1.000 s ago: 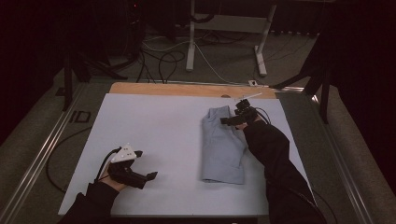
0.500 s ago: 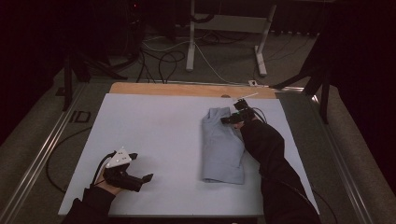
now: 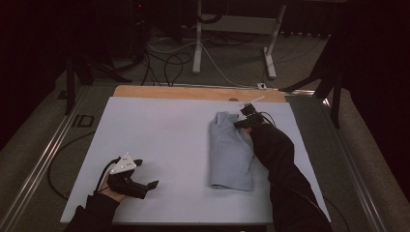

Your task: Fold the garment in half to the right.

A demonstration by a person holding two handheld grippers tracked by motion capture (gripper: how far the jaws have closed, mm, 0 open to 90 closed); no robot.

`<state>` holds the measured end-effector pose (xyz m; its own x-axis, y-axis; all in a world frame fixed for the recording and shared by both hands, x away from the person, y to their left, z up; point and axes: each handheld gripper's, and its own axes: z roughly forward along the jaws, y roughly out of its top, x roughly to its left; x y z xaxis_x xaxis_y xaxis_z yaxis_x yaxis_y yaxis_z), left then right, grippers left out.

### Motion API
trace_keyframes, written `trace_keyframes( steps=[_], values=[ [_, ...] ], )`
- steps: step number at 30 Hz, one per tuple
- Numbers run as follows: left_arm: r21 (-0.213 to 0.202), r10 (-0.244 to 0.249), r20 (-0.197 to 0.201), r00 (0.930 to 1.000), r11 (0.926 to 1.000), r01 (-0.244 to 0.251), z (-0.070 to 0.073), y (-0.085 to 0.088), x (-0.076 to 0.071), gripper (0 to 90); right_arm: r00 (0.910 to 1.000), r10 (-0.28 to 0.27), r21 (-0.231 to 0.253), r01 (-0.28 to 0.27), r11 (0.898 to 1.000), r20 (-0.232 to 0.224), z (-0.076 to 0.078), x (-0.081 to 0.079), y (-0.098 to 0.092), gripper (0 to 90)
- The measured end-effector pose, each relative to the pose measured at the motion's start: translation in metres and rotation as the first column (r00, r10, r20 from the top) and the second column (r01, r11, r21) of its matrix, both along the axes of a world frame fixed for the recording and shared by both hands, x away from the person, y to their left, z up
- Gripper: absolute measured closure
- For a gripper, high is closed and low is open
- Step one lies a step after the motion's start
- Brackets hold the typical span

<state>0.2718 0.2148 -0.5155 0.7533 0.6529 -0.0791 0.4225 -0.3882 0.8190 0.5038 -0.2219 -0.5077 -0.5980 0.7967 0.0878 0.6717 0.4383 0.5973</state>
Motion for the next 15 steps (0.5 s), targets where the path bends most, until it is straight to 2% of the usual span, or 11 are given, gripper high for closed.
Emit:
trace_keyframes(
  steps=[4, 7, 10, 13, 15],
  values=[
    [-0.004, 0.001, 0.008, 1.0000, 1.0000, -0.001, 0.001, 0.000, 0.000, 0.3, 0.9981, 0.009, -0.003, -0.009, 1.000, 0.060, 0.011, -0.002, 0.005, 85.7],
    [-0.013, 0.003, 0.015, 0.9999, 0.9999, -0.003, 0.002, 0.001, -0.001, 0.4, 0.9937, 0.011, 0.045, -0.016, 0.999, 0.111, 0.024, -0.004, 0.008, 85.7],
    [-0.012, -0.002, 0.022, 0.9998, 0.9999, 0.002, 0.002, 0.001, -0.001, 0.4, 0.9897, 0.016, 0.073, -0.027, 0.997, 0.143, 0.032, -0.004, 0.012, 85.7],
    [-0.014, -0.002, 0.021, 0.9998, 0.9999, 0.002, 0.002, 0.000, -0.001, 0.4, 0.9908, 0.025, 0.068, -0.034, 0.997, 0.133, 0.029, -0.001, 0.017, 85.8],
    [-0.011, -0.006, 0.025, 0.9997, 0.9999, 0.007, 0.002, 0.000, -0.002, 0.4, 0.9936, 0.025, 0.063, -0.032, 0.998, 0.110, 0.023, 0.002, 0.021, 85.8]
  ],
)
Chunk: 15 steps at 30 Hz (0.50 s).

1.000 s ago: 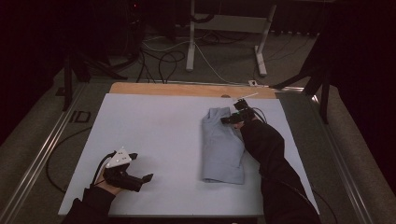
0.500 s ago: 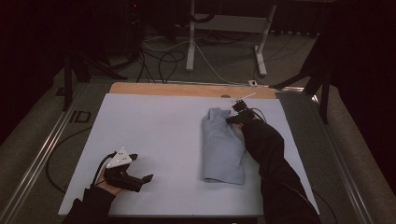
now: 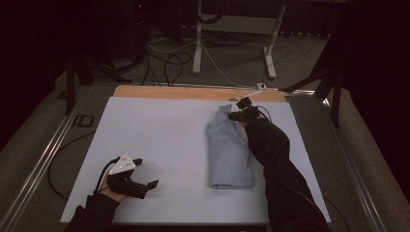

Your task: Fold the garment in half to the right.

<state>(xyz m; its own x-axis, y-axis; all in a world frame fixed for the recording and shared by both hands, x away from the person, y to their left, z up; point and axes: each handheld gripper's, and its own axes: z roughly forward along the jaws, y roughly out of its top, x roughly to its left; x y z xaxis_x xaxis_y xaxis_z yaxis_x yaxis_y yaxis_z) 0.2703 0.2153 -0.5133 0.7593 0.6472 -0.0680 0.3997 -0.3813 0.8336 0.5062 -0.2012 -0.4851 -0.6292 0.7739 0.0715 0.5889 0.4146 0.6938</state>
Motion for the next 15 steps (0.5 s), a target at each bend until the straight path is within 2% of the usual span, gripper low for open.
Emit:
trace_keyframes(
  steps=[4, 6, 15],
  values=[
    [-0.005, 0.004, -0.005, 1.0000, 1.0000, -0.004, 0.000, 0.001, 0.001, 0.3, 0.9997, -0.001, 0.000, 0.001, 1.000, -0.026, -0.009, 0.003, 0.002, 85.8],
    [-0.003, 0.000, -0.011, 0.9999, 1.0000, 0.000, -0.001, 0.001, 0.001, 0.4, 0.9982, -0.001, -0.010, 0.000, 1.000, -0.060, -0.016, 0.007, 0.003, 85.8],
    [-0.005, 0.001, -0.013, 0.9999, 1.0000, -0.001, -0.001, 0.001, 0.001, 0.4, 0.9957, -0.017, -0.042, 0.013, 0.999, -0.092, -0.026, 0.010, 0.003, 85.3]
  ],
)
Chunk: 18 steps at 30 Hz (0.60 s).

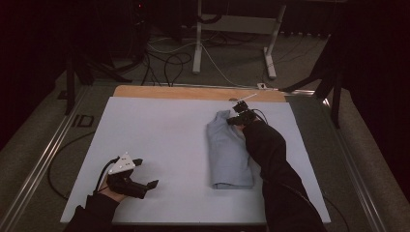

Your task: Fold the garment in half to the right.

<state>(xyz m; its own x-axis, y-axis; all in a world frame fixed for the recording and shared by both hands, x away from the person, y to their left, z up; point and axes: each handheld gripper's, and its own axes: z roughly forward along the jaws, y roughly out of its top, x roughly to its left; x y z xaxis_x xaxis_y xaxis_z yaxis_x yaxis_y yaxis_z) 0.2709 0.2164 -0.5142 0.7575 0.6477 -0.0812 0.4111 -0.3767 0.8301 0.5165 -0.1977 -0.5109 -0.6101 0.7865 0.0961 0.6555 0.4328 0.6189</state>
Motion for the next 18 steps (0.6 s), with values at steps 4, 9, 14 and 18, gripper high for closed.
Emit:
trace_keyframes(
  steps=[4, 9, 14, 18],
  values=[
    [-0.004, 0.004, -0.001, 1.0000, 1.0000, -0.004, -0.0004, 0.0002, 0.0004, 0.4, 0.9999, -0.012, -0.014, 0.012, 1.000, -0.002, -0.0017, 0.0011, 0.0013, 83.7],
    [-0.004, 0.002, -0.005, 1.0000, 1.0000, -0.002, -0.0010, -0.0005, 0.0004, 0.4, 0.9997, -0.026, -0.032, 0.026, 0.999, -0.001, -0.0025, 0.0010, 0.0021, 75.2],
    [-0.006, 0.006, -0.002, 1.0000, 1.0000, -0.006, -0.0005, 0.0003, 0.0007, 0.3, 0.9996, -0.029, -0.038, 0.029, 0.999, -0.003, -0.0012, 0.0004, 0.0004, 61.4],
    [-0.005, 0.006, -0.001, 1.0000, 1.0000, -0.006, 0.0002, 0.0013, 0.0010, 0.4, 0.9998, -0.021, -0.031, 0.021, 0.999, -0.003, 0.0058, -0.0034, -0.0024, 48.3]
  ],
)
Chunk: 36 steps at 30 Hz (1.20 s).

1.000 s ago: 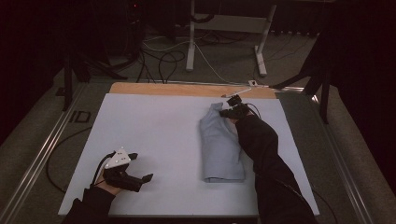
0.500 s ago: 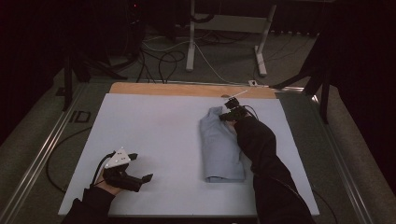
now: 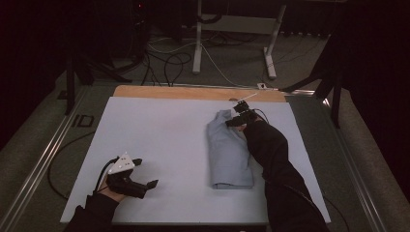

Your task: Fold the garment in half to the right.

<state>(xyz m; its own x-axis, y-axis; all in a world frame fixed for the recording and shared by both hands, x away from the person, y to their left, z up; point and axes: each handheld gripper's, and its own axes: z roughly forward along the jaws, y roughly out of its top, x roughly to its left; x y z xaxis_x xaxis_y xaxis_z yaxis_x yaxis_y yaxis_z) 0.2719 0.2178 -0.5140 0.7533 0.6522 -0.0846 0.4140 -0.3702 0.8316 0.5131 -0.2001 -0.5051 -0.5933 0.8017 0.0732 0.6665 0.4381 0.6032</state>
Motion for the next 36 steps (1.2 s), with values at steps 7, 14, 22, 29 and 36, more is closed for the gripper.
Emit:
trace_keyframes(
  steps=[7, 14, 22, 29, 36],
  values=[
    [-0.004, 0.001, 0.000, 1.0000, 1.0000, -0.001, 0.001, 0.000, 0.000, 0.3, 0.9989, 0.037, 0.060, -0.038, 0.997, 0.029, 0.023, -0.016, -0.006, 33.9],
    [-0.006, -0.002, 0.010, 1.0000, 1.0000, 0.002, 0.003, 0.001, -0.002, 0.4, 0.9912, 0.092, 0.097, -0.101, 0.990, 0.095, 0.049, -0.048, 0.000, 37.9],
    [-0.015, -0.014, 0.020, 0.9997, 0.9998, 0.014, 0.003, 0.003, -0.003, 0.3, 0.9698, 0.196, 0.159, -0.218, 0.963, 0.145, 0.063, -0.101, 0.010, 55.0],
    [-0.010, -0.010, 0.021, 0.9997, 0.9999, 0.010, 0.003, 0.003, -0.004, 0.3, 0.9475, 0.281, 0.170, -0.305, 0.937, 0.152, 0.060, -0.148, 0.018, 63.9],
    [-0.004, -0.020, 0.019, 0.9996, 0.9998, 0.020, 0.002, 0.001, -0.003, 0.3, 0.9194, 0.371, 0.153, -0.388, 0.909, 0.131, 0.043, -0.183, 0.022, 89.9]
  ],
)
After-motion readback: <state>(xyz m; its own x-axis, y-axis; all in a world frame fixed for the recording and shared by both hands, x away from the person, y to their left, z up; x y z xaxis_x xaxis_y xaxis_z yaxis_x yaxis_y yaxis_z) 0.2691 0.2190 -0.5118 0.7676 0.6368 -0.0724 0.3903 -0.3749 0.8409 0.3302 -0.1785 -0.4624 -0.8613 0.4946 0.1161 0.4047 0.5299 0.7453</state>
